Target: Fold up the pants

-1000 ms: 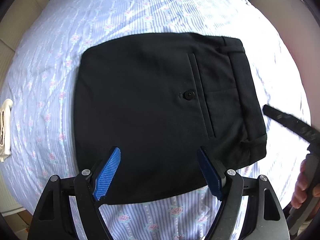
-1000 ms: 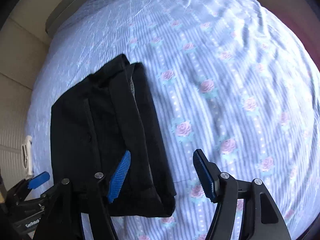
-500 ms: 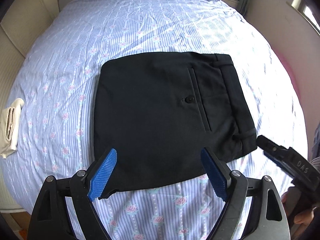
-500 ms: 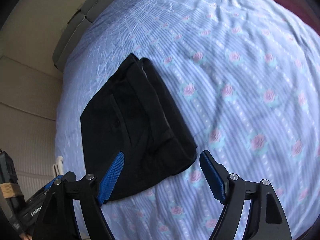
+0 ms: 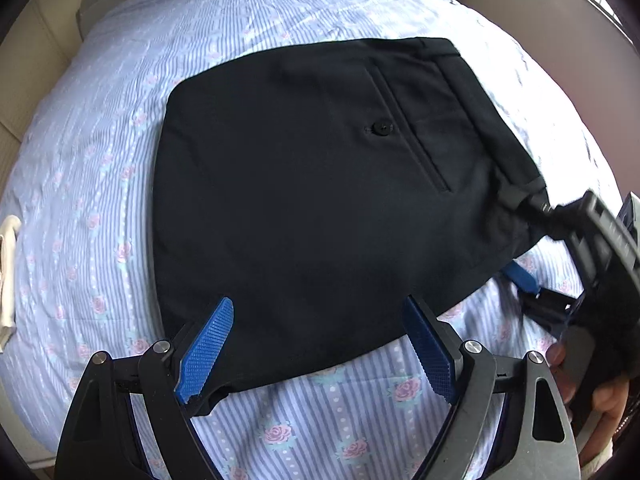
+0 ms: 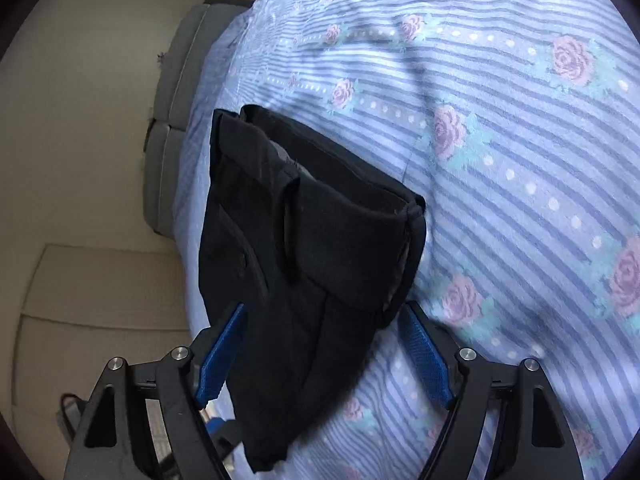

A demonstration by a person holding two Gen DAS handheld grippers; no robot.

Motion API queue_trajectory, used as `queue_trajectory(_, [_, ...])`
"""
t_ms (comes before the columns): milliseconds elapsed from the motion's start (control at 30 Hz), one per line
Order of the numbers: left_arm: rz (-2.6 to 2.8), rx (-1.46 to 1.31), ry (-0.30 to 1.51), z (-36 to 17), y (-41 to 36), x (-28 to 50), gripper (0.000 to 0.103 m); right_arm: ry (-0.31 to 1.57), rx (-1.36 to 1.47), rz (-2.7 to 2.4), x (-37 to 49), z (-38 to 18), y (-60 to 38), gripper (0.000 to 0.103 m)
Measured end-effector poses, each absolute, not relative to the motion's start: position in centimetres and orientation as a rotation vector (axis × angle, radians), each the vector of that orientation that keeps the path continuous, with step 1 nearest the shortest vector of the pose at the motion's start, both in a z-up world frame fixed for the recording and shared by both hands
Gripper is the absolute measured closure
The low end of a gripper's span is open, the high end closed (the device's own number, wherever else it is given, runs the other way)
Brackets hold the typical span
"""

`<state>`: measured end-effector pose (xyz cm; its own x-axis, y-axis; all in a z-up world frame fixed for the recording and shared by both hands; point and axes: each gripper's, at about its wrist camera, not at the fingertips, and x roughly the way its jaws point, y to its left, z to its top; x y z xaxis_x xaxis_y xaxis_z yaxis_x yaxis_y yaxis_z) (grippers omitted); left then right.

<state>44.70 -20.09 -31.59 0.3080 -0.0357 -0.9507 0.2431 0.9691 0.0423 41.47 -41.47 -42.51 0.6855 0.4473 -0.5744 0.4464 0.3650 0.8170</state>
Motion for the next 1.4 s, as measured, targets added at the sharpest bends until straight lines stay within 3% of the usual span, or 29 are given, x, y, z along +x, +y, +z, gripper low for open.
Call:
queue_trajectory(200, [-0.189, 0.132, 1.251, -32.8, -19.0, 46.6, 0.017, 0.820, 1.274, -0.020, 44.4, -43.8, -42.2, 0.025])
queue_trajectory(333, [-0.200, 0.124, 1.239, -32.9, -18.0, 48.3, 0.017, 0.881, 1.188, -0.087, 46.3, -43.2, -41.5, 0.026])
queue_trajectory(567, [-0.197, 0.090, 1.240, -32.8, -15.0, 50.7, 0.017, 1.022, 0.855, -0.231, 49.1, -39.4, -39.1, 0.064])
queue_trajectory(633, [-0.208, 0.077, 1.244, -32.7, -13.9, 51.2, 0.017, 1.053, 0.718, -0.254, 50.1, -37.8, -37.9, 0.067])
queue_trajectory(800, [-0.238, 0.041, 1.232, -32.1, -9.8, 52.6, 0.017, 1.105, 0.523, -0.307, 52.0, -36.6, -35.7, 0.068])
queue_trajectory(1100, [-0.432, -0.144, 1.249, -33.7, -4.0, 56.7, 0.016, 1.148, 0.526, -0.362, 53.0, -37.1, -34.7, 0.068])
queue_trajectory(1333, [-0.505, -0.390, 1.273, -36.5, -1.7, 61.1, 0.022, 1.151, 0.522, -0.399, 53.0, -37.4, -34.2, 0.066])
queue_trajectory(1400, [-0.543, -0.434, 1.258, -36.7, -1.7, 62.3, 0.028, 1.156, 0.506, -0.403, 53.4, -37.5, -33.9, 0.066])
